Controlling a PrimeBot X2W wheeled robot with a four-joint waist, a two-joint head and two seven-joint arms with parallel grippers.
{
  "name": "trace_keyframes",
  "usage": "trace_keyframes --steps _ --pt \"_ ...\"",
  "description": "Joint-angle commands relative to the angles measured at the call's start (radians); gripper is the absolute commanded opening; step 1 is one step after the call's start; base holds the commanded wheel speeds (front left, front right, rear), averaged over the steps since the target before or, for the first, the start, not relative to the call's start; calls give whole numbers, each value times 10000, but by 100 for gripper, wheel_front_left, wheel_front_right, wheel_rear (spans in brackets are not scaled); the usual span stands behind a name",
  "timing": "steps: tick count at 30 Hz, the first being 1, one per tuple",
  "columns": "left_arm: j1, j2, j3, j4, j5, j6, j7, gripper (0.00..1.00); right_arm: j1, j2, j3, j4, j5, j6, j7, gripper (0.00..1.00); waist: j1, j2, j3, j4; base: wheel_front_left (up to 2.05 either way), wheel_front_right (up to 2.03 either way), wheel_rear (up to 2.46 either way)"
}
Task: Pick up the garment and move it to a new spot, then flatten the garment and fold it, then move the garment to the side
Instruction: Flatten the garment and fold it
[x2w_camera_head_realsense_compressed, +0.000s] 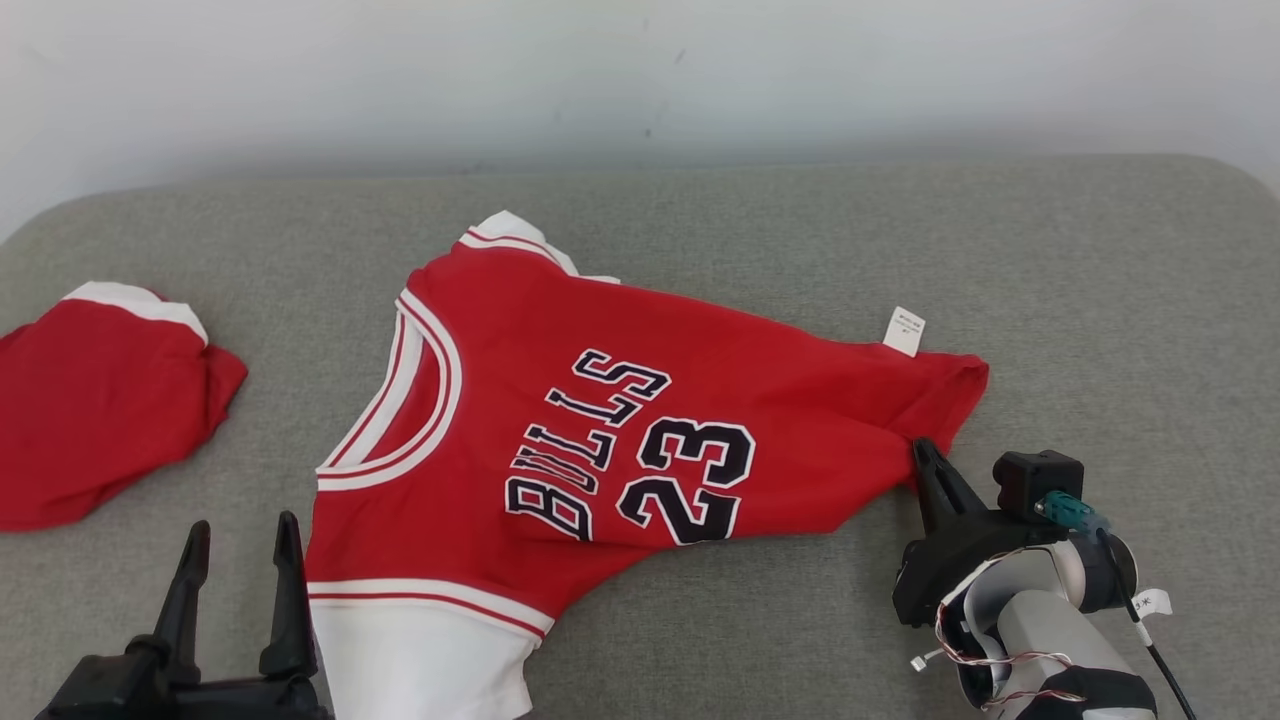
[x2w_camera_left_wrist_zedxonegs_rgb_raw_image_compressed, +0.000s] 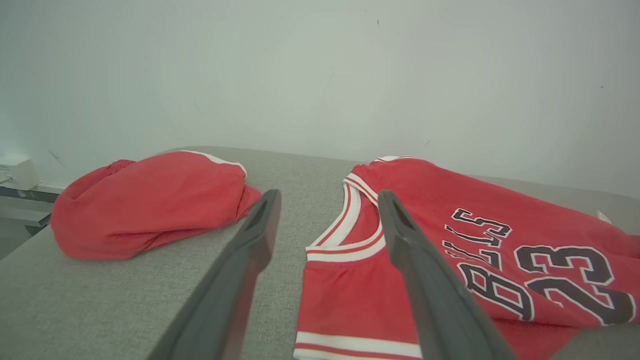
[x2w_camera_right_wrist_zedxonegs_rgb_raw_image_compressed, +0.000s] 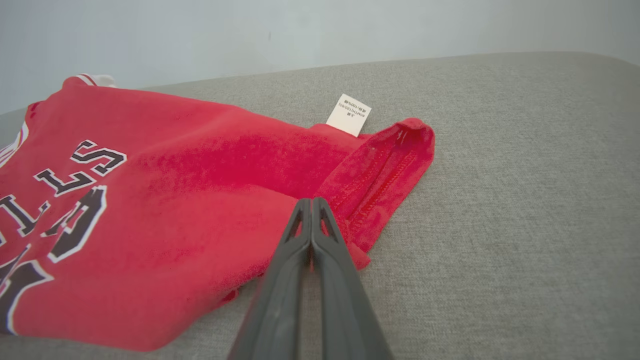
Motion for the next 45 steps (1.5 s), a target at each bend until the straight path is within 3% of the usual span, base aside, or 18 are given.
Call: trace_keyframes --steps 1,16,30,35,40,45 --pt "30 -15 23 28 74 -48 -4 100 -49 7 37 13 139 -22 -96 0 -1 -1 -120 -128 0 0 0" --pt "370 -37 74 28 -43 -40 -4 100 1284 -556 900 -2266 1232 -22 -260 0 -1 -1 -614 -698 0 0 0" --pt "793 -38 61 8 -191 -32 -4 100 4196 -810 -39 -6576 1359 -22 -234 0 -1 -1 -1017 -576 0 0 0" --pt "914 -37 133 -75 -246 -18 -4 100 5372 -929 -642 -8458 1158 -22 323 0 -1 -1 -1042 -593 0 0 0" --pt "758 -38 -1 -69 -312 -4 -4 100 5361 -1095 -820 -9389 1158 -22 877 0 -1 -1 -895 -483 0 0 0" --pt "397 -37 -288 1 -352 -10 -4 100 4136 -1543 -652 -9212 918 -23 1314 0 -1 -1 -541 -33 0 0 0"
